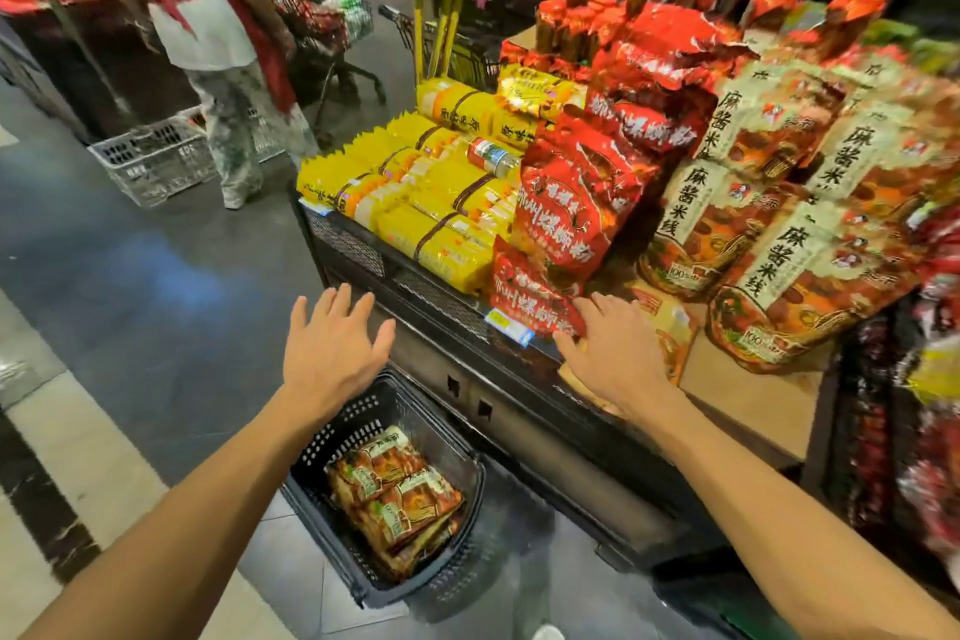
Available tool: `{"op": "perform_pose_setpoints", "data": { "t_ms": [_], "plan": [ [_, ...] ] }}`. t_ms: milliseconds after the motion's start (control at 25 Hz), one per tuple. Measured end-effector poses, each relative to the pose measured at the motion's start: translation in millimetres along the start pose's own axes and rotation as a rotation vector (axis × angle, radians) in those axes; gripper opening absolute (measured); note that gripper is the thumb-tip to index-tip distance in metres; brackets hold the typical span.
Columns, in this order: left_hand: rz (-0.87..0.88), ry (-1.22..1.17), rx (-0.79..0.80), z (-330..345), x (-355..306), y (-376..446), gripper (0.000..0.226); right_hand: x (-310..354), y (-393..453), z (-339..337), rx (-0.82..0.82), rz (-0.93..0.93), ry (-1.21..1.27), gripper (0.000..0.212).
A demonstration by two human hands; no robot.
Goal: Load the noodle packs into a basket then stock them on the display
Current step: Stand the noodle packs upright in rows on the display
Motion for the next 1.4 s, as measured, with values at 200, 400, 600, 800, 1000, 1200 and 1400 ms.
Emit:
{"op": "perform_pose_setpoints", "data": {
  "t_ms": [200,400,600,800,1000,1200,1400],
  "plan": [
    [0.154,-0.025,0.04,5,-105,14,0.08,-78,-18,16,-0.003,0.099,0.049,0.058],
    [0.292,-0.005,0.077,41,-213,19,0.08,-175,-55,46,0.024,0.224,0.024,0.063],
    [0.382,0.022,0.099,76,-272,9,0.068,-227,-71,86,0.097,0.259,0.083,0.066],
    [0.443,0.028,0.165,118,-282,7,0.045,-221,-66,123,0.227,0.129,0.186,0.078],
    [0.562,0.176,0.301,196,-262,21,0.057,-200,-53,161,0.328,-0.064,0.135,0.089],
    [0.663,0.156,0.314,212,-270,31,0.076,-198,-42,174,0.33,-0.033,0.153,0.085],
    [0.655,0.115,0.289,208,-287,44,0.065,-201,-37,158,0.096,-0.037,0.294,0.078]
  ]
}}
Point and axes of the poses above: each hand's wrist, its own y-axis towards the middle knuckle, its own z-axis out of the palm, x = y × z, the point moved 9 cm from there along y, towards the middle knuckle, and after that the axes turned 7 degrees about -z, right-handed, at the moved point
